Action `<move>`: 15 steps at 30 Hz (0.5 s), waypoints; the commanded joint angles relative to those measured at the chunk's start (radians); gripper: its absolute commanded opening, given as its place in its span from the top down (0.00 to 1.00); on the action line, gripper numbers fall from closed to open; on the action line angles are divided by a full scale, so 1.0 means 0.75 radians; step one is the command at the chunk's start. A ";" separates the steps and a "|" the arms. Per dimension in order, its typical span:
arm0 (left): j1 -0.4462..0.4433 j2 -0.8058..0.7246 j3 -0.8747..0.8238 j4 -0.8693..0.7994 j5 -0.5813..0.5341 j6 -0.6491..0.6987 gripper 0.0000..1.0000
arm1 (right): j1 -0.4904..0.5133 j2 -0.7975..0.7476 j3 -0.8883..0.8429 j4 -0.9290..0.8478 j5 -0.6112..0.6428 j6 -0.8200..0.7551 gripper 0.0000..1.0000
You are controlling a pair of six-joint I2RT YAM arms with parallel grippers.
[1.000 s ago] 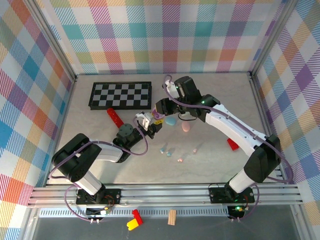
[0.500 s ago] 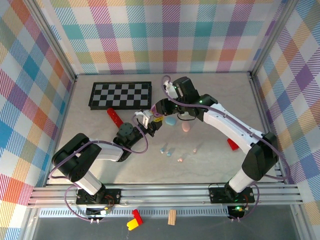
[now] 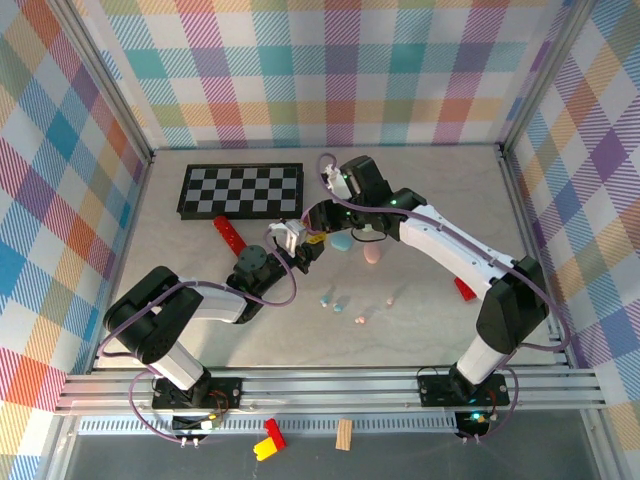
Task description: Insert the wireless bluetooth earbuds into the charging case
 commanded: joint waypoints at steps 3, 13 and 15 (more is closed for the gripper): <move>-0.017 0.002 0.060 0.079 -0.008 -0.023 0.72 | 0.005 0.026 0.004 0.012 -0.032 0.023 0.75; -0.017 0.017 0.062 0.081 -0.003 -0.022 0.72 | 0.004 -0.041 -0.003 -0.013 0.025 0.044 0.68; -0.017 0.012 0.050 0.080 -0.005 -0.008 0.71 | 0.003 -0.076 -0.017 0.000 0.029 0.041 0.68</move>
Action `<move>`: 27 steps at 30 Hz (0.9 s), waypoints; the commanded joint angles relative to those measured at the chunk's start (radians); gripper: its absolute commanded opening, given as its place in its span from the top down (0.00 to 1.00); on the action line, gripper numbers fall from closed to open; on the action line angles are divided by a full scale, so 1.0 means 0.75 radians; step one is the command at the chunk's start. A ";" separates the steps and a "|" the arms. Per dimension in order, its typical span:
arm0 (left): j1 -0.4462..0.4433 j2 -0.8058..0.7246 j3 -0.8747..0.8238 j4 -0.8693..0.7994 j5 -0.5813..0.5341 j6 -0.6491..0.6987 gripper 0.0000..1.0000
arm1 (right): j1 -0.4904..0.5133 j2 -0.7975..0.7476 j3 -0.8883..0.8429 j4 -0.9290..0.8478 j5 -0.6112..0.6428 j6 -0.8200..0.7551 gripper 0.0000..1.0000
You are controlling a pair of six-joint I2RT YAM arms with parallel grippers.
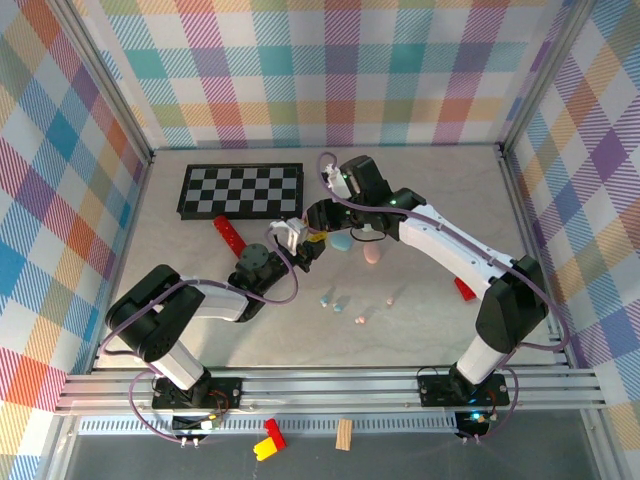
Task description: Insert the wireless bluetooth earbuds into the charging case
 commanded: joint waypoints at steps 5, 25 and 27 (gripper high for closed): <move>-0.014 -0.013 -0.004 0.097 0.047 0.054 0.72 | 0.000 -0.132 -0.029 0.025 0.031 0.022 0.66; -0.016 -0.019 -0.033 0.093 0.179 0.148 0.71 | -0.001 0.047 0.186 -0.143 0.072 -0.015 0.75; -0.016 -0.027 -0.030 0.092 0.148 0.119 0.71 | -0.001 0.043 0.174 -0.154 0.063 -0.018 0.76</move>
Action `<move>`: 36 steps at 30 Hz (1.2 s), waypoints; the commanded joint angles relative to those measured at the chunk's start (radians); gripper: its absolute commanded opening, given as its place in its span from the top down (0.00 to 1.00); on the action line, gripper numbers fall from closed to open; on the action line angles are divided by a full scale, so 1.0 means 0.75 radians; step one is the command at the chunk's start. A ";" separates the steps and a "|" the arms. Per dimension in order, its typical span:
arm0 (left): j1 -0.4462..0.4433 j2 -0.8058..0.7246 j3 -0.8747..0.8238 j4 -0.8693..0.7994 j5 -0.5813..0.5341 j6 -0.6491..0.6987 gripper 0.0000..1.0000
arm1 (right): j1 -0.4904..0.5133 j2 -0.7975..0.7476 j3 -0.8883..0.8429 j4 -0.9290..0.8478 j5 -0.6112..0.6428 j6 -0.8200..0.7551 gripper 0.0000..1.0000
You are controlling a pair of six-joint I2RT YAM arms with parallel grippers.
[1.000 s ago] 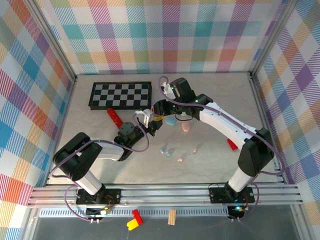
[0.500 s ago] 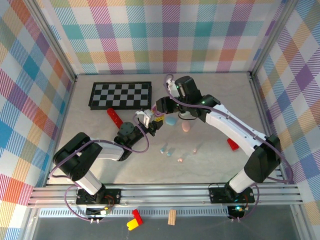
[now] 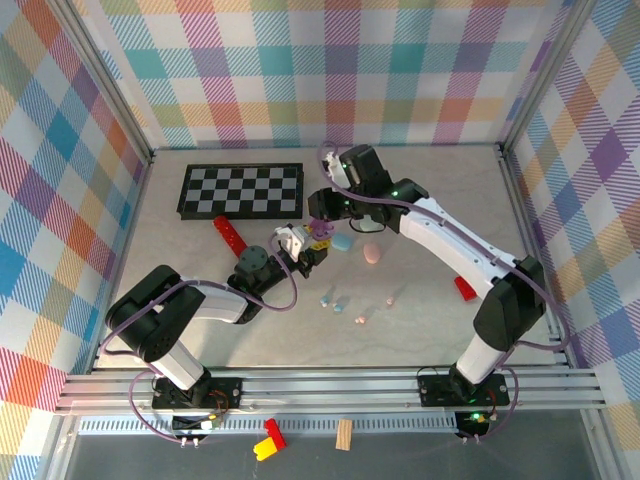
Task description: Insert the wireless bluetooth earbuds into the charging case
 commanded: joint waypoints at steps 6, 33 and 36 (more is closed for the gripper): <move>-0.014 -0.026 0.014 0.077 -0.076 -0.084 0.71 | -0.001 -0.059 -0.033 -0.096 0.012 -0.050 0.76; -0.013 -0.150 0.048 0.083 0.118 -0.230 0.71 | -0.210 -0.285 -0.764 1.055 -0.757 0.948 0.41; -0.013 -0.162 0.037 0.083 0.124 -0.237 0.71 | -0.210 -0.273 -0.760 1.069 -0.764 0.967 0.52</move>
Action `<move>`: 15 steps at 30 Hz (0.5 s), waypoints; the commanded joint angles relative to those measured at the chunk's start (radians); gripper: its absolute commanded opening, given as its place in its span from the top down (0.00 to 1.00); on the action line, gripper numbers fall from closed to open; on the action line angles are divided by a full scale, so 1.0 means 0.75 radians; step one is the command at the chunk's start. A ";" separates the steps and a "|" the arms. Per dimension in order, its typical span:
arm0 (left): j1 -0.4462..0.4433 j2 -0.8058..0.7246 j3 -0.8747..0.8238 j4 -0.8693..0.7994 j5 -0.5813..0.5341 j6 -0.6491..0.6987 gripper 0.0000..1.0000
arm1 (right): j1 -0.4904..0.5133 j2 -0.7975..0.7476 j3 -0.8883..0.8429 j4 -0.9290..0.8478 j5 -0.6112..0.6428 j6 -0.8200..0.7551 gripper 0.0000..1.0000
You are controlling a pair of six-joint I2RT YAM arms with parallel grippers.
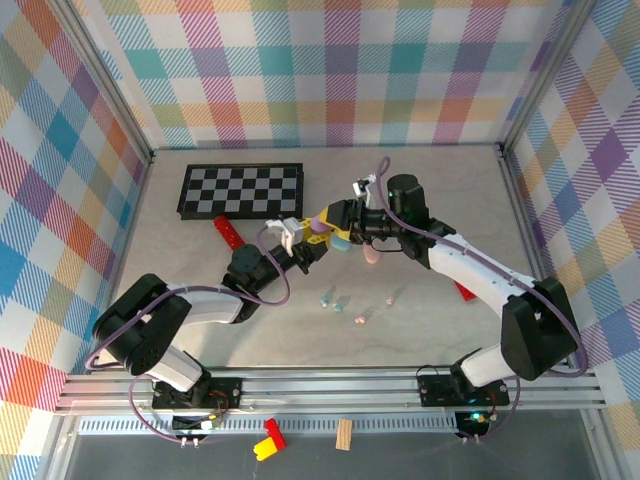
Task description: Insert the wireless bluetooth earbuds into the charging case
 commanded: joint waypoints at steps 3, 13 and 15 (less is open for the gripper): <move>-0.013 -0.050 0.004 0.068 0.037 -0.021 0.71 | -0.003 0.012 -0.016 0.142 -0.074 0.091 0.62; -0.012 -0.061 -0.068 0.059 -0.009 0.041 0.38 | -0.034 -0.001 -0.054 0.007 0.095 -0.022 0.77; -0.009 -0.076 -0.106 0.052 -0.031 0.052 0.25 | -0.038 0.029 -0.039 -0.055 0.160 -0.086 0.77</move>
